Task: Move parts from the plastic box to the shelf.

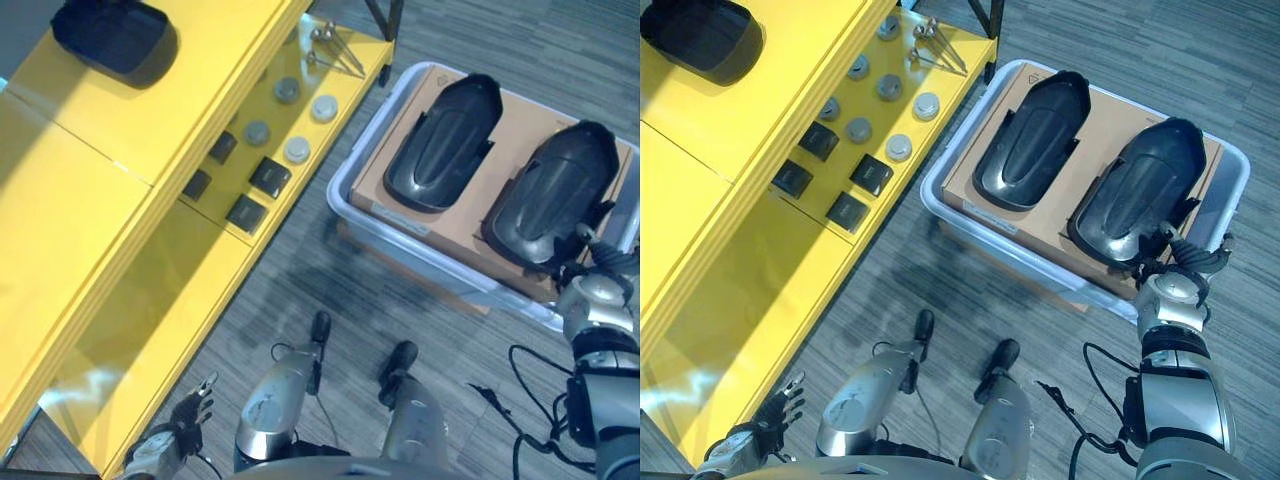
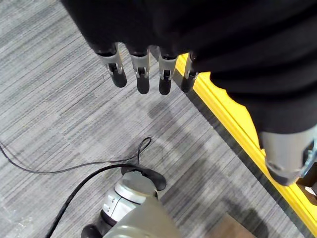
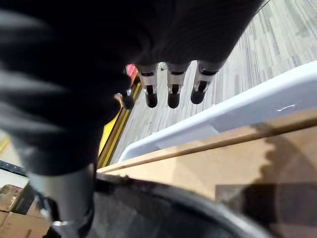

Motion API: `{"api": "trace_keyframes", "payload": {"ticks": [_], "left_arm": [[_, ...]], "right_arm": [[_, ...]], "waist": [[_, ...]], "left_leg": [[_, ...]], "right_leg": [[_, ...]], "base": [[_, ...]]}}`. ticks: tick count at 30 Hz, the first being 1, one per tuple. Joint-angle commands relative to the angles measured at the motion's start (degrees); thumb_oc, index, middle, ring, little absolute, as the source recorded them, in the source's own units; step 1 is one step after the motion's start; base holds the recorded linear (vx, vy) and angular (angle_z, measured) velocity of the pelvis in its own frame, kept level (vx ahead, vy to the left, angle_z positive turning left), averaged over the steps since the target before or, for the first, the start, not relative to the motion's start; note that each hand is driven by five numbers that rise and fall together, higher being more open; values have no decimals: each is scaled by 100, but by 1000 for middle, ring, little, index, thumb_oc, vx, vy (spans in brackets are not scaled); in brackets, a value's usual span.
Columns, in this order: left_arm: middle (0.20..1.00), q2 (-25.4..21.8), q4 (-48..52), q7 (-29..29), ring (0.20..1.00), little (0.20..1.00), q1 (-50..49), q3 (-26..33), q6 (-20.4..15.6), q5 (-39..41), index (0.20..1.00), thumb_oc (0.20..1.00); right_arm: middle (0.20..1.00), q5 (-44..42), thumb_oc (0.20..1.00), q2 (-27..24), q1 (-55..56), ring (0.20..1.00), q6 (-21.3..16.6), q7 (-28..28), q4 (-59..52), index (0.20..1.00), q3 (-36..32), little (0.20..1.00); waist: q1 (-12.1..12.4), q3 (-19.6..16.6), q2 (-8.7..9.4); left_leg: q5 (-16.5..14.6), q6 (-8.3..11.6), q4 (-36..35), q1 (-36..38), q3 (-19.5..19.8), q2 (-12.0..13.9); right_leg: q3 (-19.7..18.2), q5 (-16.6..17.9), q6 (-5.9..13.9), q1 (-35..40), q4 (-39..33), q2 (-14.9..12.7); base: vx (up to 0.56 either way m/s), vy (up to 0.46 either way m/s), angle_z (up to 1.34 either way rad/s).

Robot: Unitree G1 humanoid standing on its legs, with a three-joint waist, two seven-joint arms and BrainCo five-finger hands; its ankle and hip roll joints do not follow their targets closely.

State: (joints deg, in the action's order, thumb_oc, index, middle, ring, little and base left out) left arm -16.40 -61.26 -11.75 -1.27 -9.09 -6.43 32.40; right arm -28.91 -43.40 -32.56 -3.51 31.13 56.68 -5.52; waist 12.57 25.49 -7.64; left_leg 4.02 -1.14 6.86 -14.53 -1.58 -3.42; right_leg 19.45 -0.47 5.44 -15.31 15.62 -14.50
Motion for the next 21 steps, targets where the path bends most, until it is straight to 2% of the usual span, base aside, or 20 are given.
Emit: {"api": "trace_keyframes", "payload": {"ticks": [1,13,15,21], "left_arm": [[1000,-232,20,-14,1000,1000,-255,-128,-83,153,1000,1000],[1000,-303,193,-76,1000,1000,-157,-131,-25,322,1000,1000],[1000,-305,210,-90,1000,1000,-152,-136,-40,321,1000,1000],[1000,-304,304,-105,1000,1000,-110,-183,-80,347,1000,1000]], "right_arm": [[1000,-79,1000,-308,-54,1000,-71,-48,-59,1000,392,1000],[1000,-268,1000,-206,-368,1000,166,-101,-83,1000,589,1000],[200,-366,200,-152,-364,200,225,-60,-28,200,618,200],[200,-552,200,-18,-332,200,162,-44,118,200,597,200]], "waist": [[105,-166,78],[171,92,33],[181,112,30],[197,118,43]], "left_leg": [[-195,376,418,-520,169,297],[-167,329,511,-848,130,222],[-164,320,511,-849,124,213],[-175,304,485,-828,111,211]], "right_leg": [[-56,135,381,250,-350,-228],[-96,146,428,-61,-236,-260],[-98,155,431,-62,-237,-258],[-90,182,447,-39,-278,-262]], "base": [[2,20,3],[-25,23,1],[-7,4,2],[-3,-5,0]]}}
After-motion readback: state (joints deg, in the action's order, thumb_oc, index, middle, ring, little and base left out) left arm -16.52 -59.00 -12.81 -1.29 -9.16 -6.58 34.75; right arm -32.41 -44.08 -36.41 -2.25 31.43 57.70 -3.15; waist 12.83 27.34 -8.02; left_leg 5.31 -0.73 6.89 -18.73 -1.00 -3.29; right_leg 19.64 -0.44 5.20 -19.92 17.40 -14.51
